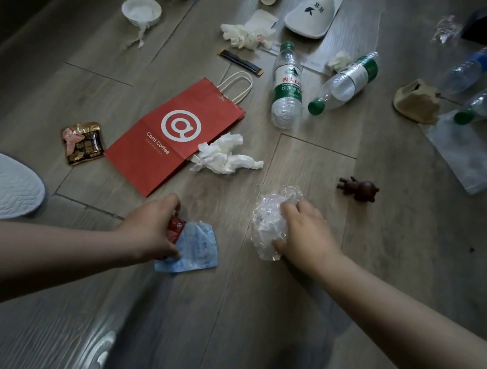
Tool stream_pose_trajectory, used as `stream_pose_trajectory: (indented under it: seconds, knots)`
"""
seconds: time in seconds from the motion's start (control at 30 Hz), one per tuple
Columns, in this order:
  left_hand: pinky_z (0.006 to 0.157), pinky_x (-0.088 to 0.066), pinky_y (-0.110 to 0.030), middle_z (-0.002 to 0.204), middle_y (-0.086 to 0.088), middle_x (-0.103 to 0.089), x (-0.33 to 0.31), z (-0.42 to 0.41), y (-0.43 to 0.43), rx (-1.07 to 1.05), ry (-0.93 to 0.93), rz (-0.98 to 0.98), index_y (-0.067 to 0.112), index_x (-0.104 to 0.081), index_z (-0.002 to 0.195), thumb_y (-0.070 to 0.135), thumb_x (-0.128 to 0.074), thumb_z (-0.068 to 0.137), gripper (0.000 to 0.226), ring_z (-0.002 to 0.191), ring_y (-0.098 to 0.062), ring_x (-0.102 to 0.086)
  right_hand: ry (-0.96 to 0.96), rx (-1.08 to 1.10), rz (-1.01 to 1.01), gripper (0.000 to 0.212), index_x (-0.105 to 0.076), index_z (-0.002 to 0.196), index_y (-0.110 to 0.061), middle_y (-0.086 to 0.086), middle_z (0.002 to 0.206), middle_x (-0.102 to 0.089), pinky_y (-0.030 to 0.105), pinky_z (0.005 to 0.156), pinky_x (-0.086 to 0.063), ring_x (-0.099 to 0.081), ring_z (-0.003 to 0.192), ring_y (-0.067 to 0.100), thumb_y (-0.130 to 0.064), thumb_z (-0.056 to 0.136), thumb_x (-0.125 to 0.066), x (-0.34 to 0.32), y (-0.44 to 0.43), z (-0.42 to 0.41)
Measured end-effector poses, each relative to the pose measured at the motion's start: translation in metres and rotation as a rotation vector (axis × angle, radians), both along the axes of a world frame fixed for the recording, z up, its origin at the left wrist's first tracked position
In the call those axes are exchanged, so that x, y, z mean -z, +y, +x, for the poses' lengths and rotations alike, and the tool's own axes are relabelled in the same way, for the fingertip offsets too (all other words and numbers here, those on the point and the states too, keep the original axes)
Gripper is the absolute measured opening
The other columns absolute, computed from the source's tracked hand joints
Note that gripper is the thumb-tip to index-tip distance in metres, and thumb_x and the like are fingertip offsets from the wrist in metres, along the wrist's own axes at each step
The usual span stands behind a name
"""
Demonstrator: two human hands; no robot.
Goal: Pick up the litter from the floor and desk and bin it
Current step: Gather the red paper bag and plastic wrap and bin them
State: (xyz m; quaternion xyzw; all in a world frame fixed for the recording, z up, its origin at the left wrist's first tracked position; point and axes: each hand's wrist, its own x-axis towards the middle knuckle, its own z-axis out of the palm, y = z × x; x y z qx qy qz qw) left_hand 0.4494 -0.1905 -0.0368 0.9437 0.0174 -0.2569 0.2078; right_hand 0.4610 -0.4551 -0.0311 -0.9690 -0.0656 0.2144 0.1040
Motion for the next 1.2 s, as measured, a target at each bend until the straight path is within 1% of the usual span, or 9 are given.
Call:
stream_pose_trajectory:
  seconds: [0.27, 0.47, 0.63, 0.7, 0.8, 0.9, 1.0, 1.1, 1.2]
  knots:
    - [0.053, -0.040, -0.025, 0.077, 0.005, -0.061, 0.005, 0.014, 0.000, 0.048, 0.026, 0.088, 0.021, -0.056, 0.072, 0.028, -0.083, 0.059, 0.031, 0.072, -0.014, -0.058, -0.022, 0.009, 0.012, 0.046, -0.050, 0.119, -0.014, 0.005, 0.120, -0.051, 0.029, 0.086, -0.040, -0.050, 0.110, 0.023, -0.030, 0.082, -0.070, 0.003, 0.000, 0.010]
    - [0.061, -0.038, -0.030, 0.086, -0.003, -0.059, -0.016, 0.083, -0.020, 0.122, -0.277, 0.074, 0.017, -0.061, 0.075, 0.032, -0.081, 0.069, 0.026, 0.083, -0.024, -0.058, -0.021, 0.023, 0.021, 0.051, -0.048, 0.122, -0.016, 0.004, 0.122, -0.050, 0.030, 0.087, -0.041, -0.048, 0.111, 0.022, -0.034, 0.081, -0.071, 0.006, -0.001, 0.010]
    - [0.093, -0.043, -0.041, 0.136, -0.007, -0.030, -0.004, 0.101, -0.038, 0.218, -0.334, 0.120, 0.020, -0.041, 0.130, 0.043, -0.086, 0.058, 0.088, 0.120, -0.030, -0.040, -0.022, 0.055, 0.055, 0.060, -0.043, 0.129, -0.019, 0.004, 0.127, -0.042, 0.031, 0.097, -0.040, -0.041, 0.117, 0.022, -0.033, 0.079, -0.073, 0.009, -0.004, 0.008]
    - [0.098, -0.042, -0.043, 0.147, -0.007, -0.018, 0.003, 0.104, -0.039, 0.259, -0.304, 0.122, 0.026, -0.020, 0.147, 0.048, -0.087, 0.054, 0.116, 0.126, -0.032, -0.038, -0.044, 0.074, 0.087, 0.080, -0.029, 0.142, -0.024, 0.005, 0.135, -0.035, 0.032, 0.102, -0.038, -0.036, 0.125, 0.024, -0.032, 0.077, -0.075, 0.008, -0.005, 0.006]
    - [0.095, -0.045, -0.042, 0.148, -0.006, -0.021, 0.011, 0.109, -0.038, 0.280, -0.275, 0.144, 0.029, -0.008, 0.151, 0.054, -0.085, 0.052, 0.128, 0.124, -0.033, -0.042, -0.028, 0.058, 0.126, 0.105, 0.002, 0.150, -0.040, 0.007, 0.155, -0.010, 0.039, 0.113, -0.029, -0.018, 0.142, 0.028, -0.028, 0.079, -0.074, 0.004, -0.003, 0.005]
    - [0.088, -0.048, -0.040, 0.134, -0.005, -0.037, 0.015, 0.114, -0.037, 0.303, -0.208, 0.148, 0.029, -0.019, 0.149, 0.058, -0.082, 0.054, 0.117, 0.116, -0.029, -0.048, 0.003, -0.084, 0.061, 0.098, 0.005, 0.150, -0.043, 0.008, 0.159, -0.002, 0.039, 0.114, -0.026, -0.014, 0.143, 0.030, -0.027, 0.086, -0.067, 0.003, 0.002, 0.008]
    - [0.084, -0.049, -0.039, 0.124, -0.006, -0.040, 0.016, 0.114, -0.037, 0.315, -0.177, 0.137, 0.026, -0.036, 0.140, 0.056, -0.080, 0.059, 0.097, 0.108, -0.029, -0.052, 0.049, -0.192, -0.003, 0.090, -0.005, 0.153, -0.035, 0.009, 0.159, -0.001, 0.040, 0.115, -0.024, -0.010, 0.143, 0.030, -0.049, 0.084, -0.061, 0.004, 0.006, 0.009]
    - [0.075, -0.046, -0.034, 0.116, -0.007, -0.043, 0.016, 0.109, -0.038, 0.281, -0.171, 0.108, 0.021, -0.048, 0.123, 0.051, -0.079, 0.062, 0.074, 0.098, -0.030, -0.055, 0.079, -0.121, 0.028, 0.093, -0.008, 0.153, -0.033, 0.006, 0.160, 0.002, 0.046, 0.116, -0.020, -0.001, 0.145, 0.028, -0.077, 0.078, -0.041, 0.005, 0.011, 0.002]
    - [0.066, -0.037, -0.030, 0.104, -0.005, -0.044, 0.016, 0.104, -0.039, 0.257, -0.164, 0.080, 0.020, -0.052, 0.099, 0.047, -0.077, 0.067, 0.048, 0.088, -0.026, -0.055, -0.004, -0.046, 0.051, 0.076, -0.019, 0.151, -0.030, 0.005, 0.159, -0.008, 0.046, 0.113, -0.024, -0.007, 0.145, 0.024, -0.071, 0.088, -0.028, 0.008, 0.014, -0.005]
